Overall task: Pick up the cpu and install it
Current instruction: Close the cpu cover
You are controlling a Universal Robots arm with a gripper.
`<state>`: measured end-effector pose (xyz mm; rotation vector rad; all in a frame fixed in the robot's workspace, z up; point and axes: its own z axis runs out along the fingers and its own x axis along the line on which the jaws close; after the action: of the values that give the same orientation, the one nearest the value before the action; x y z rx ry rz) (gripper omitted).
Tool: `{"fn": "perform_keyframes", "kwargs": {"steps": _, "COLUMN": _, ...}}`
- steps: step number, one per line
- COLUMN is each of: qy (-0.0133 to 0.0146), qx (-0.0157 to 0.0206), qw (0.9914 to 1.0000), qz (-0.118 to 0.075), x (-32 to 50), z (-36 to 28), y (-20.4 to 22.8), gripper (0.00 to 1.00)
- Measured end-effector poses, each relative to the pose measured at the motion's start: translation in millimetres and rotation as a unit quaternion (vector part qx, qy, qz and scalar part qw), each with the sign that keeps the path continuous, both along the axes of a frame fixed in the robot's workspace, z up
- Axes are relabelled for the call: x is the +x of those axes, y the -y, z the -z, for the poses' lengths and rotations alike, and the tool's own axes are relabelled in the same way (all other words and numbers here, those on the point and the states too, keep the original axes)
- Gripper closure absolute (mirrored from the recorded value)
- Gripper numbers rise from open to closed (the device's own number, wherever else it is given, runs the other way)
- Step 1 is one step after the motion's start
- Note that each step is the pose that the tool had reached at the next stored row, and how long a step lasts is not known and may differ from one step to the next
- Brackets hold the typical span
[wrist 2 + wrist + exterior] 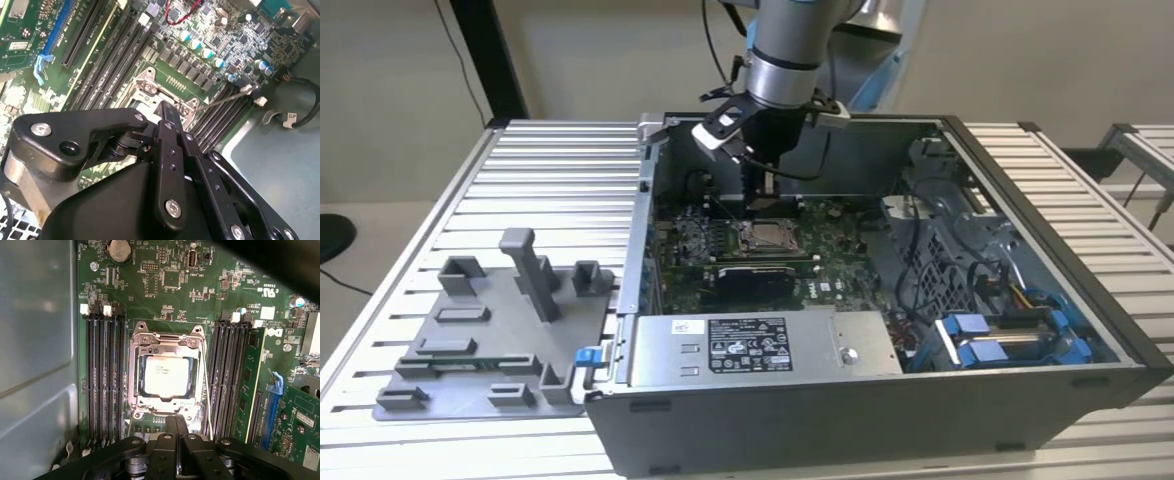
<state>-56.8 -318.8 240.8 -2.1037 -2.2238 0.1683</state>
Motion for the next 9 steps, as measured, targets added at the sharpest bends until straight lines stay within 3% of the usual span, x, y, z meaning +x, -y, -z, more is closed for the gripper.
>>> {"fn": "perform_keyframes", "kwargs": {"steps": 9, "qy": 0.001, "qx": 0.0001, "qw": 0.99999, "qz": -0.003, "x": -4.1, "z": 18.9, "y": -0.2, "gripper": 1.0}}
